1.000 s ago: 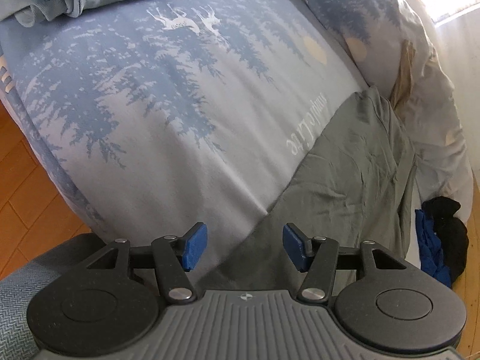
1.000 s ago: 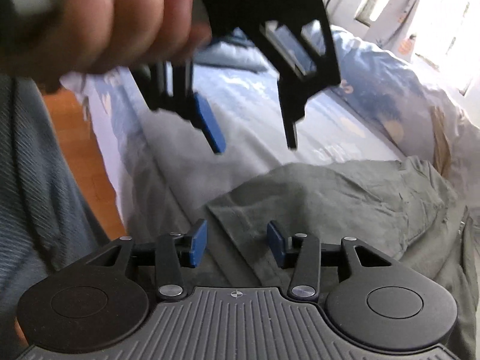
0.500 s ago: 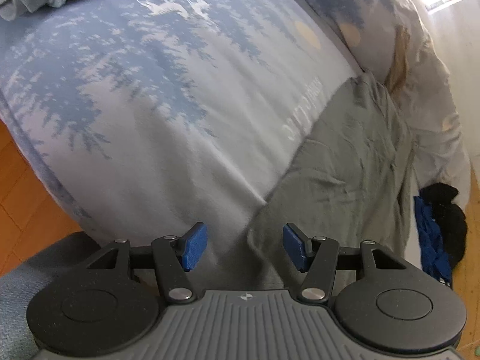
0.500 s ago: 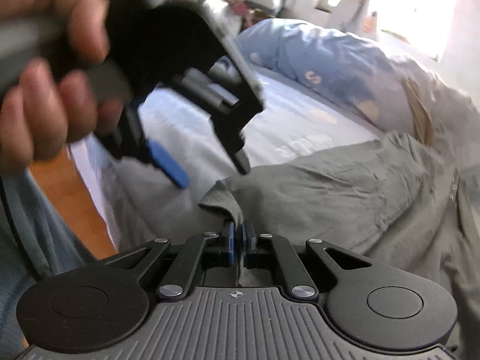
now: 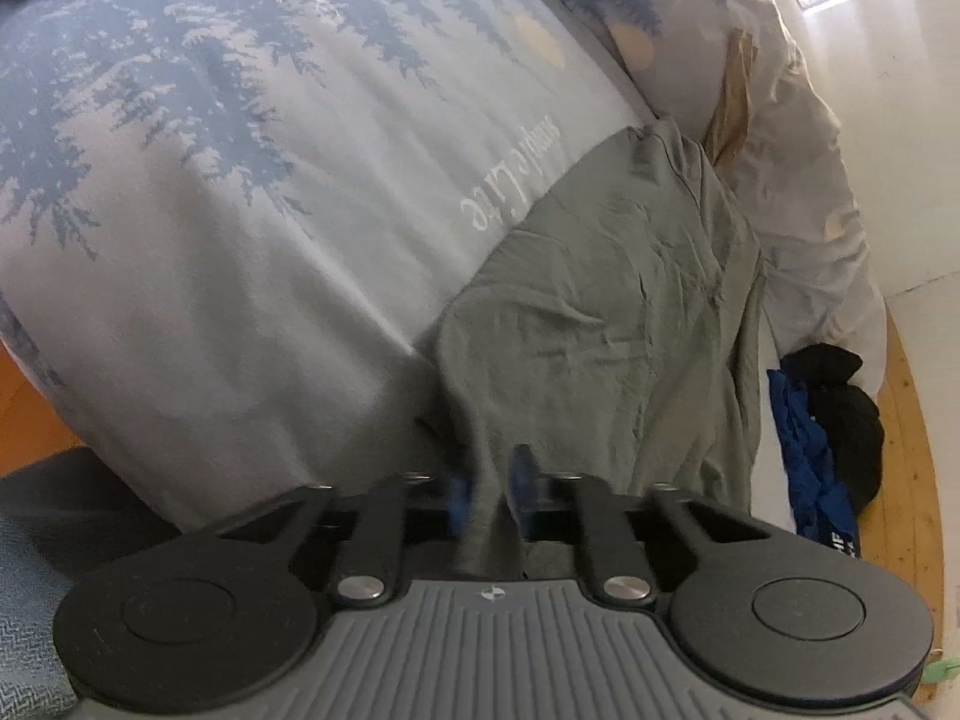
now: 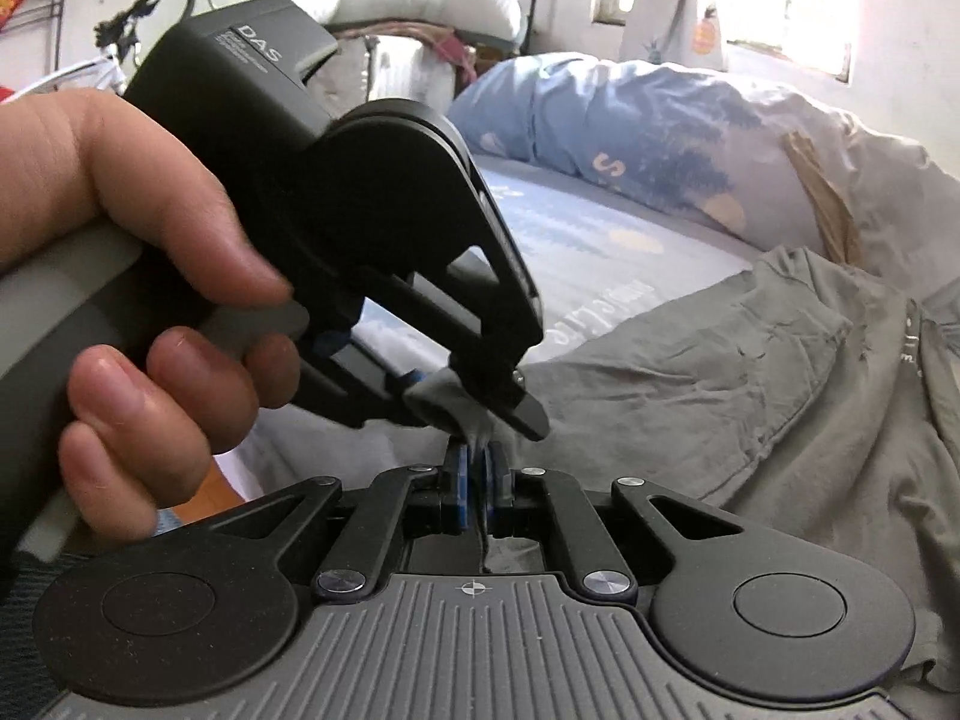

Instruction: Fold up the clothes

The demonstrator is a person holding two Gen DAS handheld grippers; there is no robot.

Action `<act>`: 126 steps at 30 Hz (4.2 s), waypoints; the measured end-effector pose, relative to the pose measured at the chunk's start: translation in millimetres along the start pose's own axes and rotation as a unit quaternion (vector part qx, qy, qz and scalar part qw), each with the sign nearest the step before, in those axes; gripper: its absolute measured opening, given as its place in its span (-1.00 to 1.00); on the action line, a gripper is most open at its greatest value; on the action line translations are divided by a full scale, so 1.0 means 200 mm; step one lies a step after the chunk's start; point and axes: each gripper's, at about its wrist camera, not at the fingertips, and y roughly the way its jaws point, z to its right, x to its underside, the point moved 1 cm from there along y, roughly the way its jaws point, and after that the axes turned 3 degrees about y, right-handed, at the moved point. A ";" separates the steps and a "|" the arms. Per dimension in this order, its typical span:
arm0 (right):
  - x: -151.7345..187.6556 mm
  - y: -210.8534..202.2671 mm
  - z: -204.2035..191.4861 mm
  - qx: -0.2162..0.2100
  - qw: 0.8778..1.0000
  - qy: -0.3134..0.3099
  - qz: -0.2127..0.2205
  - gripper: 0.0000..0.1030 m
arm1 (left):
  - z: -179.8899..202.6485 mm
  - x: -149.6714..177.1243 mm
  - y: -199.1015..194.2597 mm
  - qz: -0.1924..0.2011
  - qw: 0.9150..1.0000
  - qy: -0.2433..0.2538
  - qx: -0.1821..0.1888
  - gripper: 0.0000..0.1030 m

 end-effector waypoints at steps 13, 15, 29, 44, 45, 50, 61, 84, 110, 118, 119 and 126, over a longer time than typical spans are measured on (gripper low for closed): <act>-0.04 -0.18 0.07 0.006 1.000 0.029 0.006 -0.29 | -0.01 -0.06 -0.12 0.056 0.998 -0.005 -0.004 -0.87; -0.04 -0.22 0.11 0.012 0.999 0.039 0.007 -0.20 | -0.01 -0.09 -0.17 0.069 0.998 -0.013 0.009 -0.87; -0.02 -0.22 0.33 0.042 0.996 0.078 -0.017 0.22 | 0.11 -0.61 -0.49 0.177 0.984 0.006 0.031 -0.88; -0.14 0.32 -0.08 0.015 0.996 -0.054 -0.070 -0.21 | 0.17 -1.28 -0.50 0.224 0.974 0.021 0.010 -0.88; -0.14 0.35 -0.08 0.020 0.995 -0.052 -0.077 -0.25 | 0.16 -1.31 -0.49 0.224 0.974 0.019 0.005 -0.88; -0.14 0.35 -0.03 0.011 0.997 -0.027 -0.076 -0.89 | 0.11 -1.48 -0.44 0.232 0.973 0.009 -0.009 -0.88; -0.42 0.20 -0.03 -0.095 0.994 0.019 -0.041 -0.90 | 0.10 -1.92 -0.44 0.271 0.962 0.004 -0.030 -0.88; -0.31 0.46 -0.07 -0.129 0.984 0.039 -0.120 -0.79 | -0.36 -2.16 0.00 0.212 0.957 -0.025 -0.196 -0.25; -0.28 -0.42 0.44 -0.048 0.987 0.155 -0.012 0.41 | 0.51 -1.10 -0.63 0.297 0.933 0.204 -0.005 1.00; 0.09 -0.73 0.80 0.093 0.978 0.188 -0.022 0.52 | 0.80 -0.51 -0.45 0.220 0.934 0.270 0.082 1.00; 0.13 -0.76 0.85 0.111 0.974 0.197 -0.025 0.52 | 0.83 -0.44 -0.41 0.204 0.933 0.284 0.087 1.00; 0.37 -0.85 1.06 0.205 0.956 0.204 -0.044 0.50 | 0.96 0.05 -0.04 0.108 0.929 0.325 0.137 1.00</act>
